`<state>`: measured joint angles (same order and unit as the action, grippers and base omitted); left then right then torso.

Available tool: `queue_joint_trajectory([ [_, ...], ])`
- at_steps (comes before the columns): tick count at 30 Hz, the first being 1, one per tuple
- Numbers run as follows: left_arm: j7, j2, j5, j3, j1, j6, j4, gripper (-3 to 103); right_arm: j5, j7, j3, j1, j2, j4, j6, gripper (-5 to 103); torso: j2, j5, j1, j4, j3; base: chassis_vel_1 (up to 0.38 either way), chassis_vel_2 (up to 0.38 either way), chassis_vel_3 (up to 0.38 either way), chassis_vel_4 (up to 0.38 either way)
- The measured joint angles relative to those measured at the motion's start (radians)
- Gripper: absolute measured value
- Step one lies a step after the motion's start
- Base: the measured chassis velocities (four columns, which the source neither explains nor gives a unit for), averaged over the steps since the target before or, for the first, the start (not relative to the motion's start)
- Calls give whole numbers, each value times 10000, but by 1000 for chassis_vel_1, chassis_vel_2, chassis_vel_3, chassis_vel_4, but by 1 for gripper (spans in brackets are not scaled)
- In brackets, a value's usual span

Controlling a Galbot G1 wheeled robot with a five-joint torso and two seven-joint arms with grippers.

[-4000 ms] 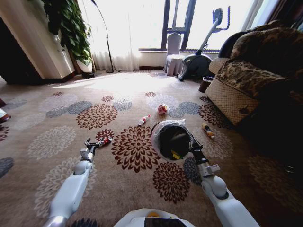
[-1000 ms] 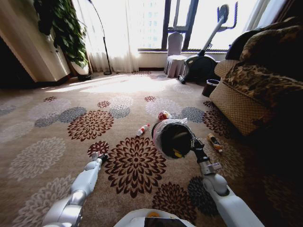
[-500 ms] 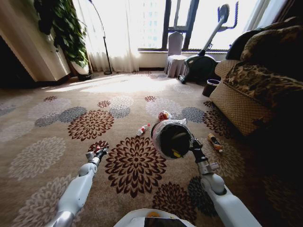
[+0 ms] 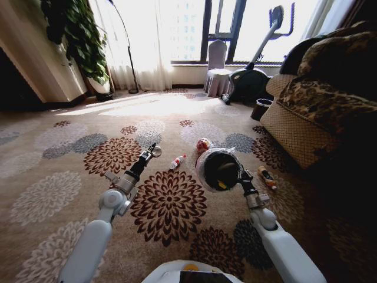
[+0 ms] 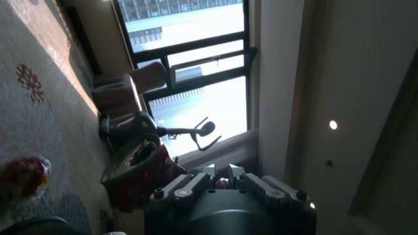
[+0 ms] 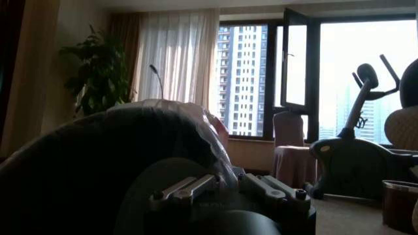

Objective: Pick up the trash from the ground and place it into the trash bin.

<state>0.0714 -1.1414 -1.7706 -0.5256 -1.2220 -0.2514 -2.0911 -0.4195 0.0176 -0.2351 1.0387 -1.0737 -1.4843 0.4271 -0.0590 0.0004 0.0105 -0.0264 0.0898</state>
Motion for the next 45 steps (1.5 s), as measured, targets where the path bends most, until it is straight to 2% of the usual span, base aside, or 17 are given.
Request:
queue_joint_trajectory([
  [4, -11, -158, -11, 442, -354, -147, -1015, 12, -123, 4, 1295, -689, 84, 183, -444, 0, 0, -3, 0, 5, 0, 0, 0, 0, 0],
  [9, 246, -105, 468, 1128, -258, -161, -1007, 12, -328, 8, 2130, -1286, -50, 292, -562, 0, 0, -1, 0, 4, 0, 0, 0, 0, 0],
  [15, 141, -289, 991, 2246, 540, -75, -10, 12, -199, 14, 3126, -1817, -135, -121, -715, 0, 0, -2, 0, 5, 0, 0, 0, 0, 0],
  [19, 76, -359, 1436, 2654, 760, 11, 491, 12, -84, 8, 3216, -1718, -112, -337, -724, 0, 0, -6, 0, 7, 0, 0, 0, 0, 0],
  [22, 170, -522, 2190, 2941, 885, 204, 1131, 12, -96, 8, 3213, -1464, -96, -600, -657, 0, 1, -3, 0, 8, 0, 0, 0, 0, 0],
  [25, 248, -574, 2555, 3067, 894, 278, 1394, 12, -158, 6, 3175, -1296, -52, -797, -585, 0, 0, -5, 0, 7, 0, 0, 0, 0, 0],
  [26, 275, -579, 2691, 3122, 918, 293, 1501, 9, -179, 8, 3164, -1233, -35, -877, -564, 0, 0, -4, 0, 6, 0, 0, 0, 0, 0],
  [28, 284, -582, 2758, 3172, 953, 308, 1593, 12, -196, 8, 3155, -1193, -27, -931, -553, 0, 0, -3, 0, 5, 0, 0, 0, 0, 0],
  [31, 151, -628, 2808, 3302, 1103, 368, 1856, 28, -230, 5, 3167, -1061, -17, -1164, -542, 0, 0, -4, 0, 6, 0, 0, 0, 0, 0],
  [33, 126, -644, 2814, 3311, 1122, 371, 1885, 28, -233, 6, 3170, -1017, -16, -1233, -543, 0, 0, -4, 0, 6, 0, 0, 0, 0, 0],
  [36, 155, -662, 2852, 3253, 1004, 372, 1735, 44, -222, 8, 3125, -897, 1, -1292, -514, 0, 0, -4, 0, 4, 0, 0, 0, 0, 0],
  [37, 155, -662, 2852, 3253, 1004, 372, 1735, 44, -222, 8, 3125, -897, 1, -1292, -514, 0, 0, -4, 0, 4, 0, 0, 0, 0, 0],
  [40, 416, -577, 3168, 3092, 785, 386, 1454, 61, -199, 4, 2970, -820, 2, -1244, -506, 0, 0, -4, 0, 6, 0, 0, 0, 0, 0],
  [41, 416, -577, 3168, 3092, 785, 386, 1454, 61, -199, 4, 2970, -820, 2, -1244, -506, 0, 0, -4, 0, 6, 0, 0, 0, 0, 0],
  [42, 550, -545, 3367, 3013, 714, 417, 1383, 66, -198, 5, 2908, -784, 3, -1243, -507, 0, 0, -3, 0, 6, 0, 0, 0, 0, 0],
  [43, 678, -522, 3539, 2938, 652, 446, 1322, 66, -218, 5, 2857, -746, 9, -1257, -507, 0, 0, -3, 0, 5, 0, 0, 0, 0, 0],
  [45, 1129, -491, 4201, 2667, 488, 624, 1158, 77, -265, 8, 2597, -589, 55, -1407, -546, 0, 0, -3, 0, 3, 0, 0, 0, 0, 0],
])
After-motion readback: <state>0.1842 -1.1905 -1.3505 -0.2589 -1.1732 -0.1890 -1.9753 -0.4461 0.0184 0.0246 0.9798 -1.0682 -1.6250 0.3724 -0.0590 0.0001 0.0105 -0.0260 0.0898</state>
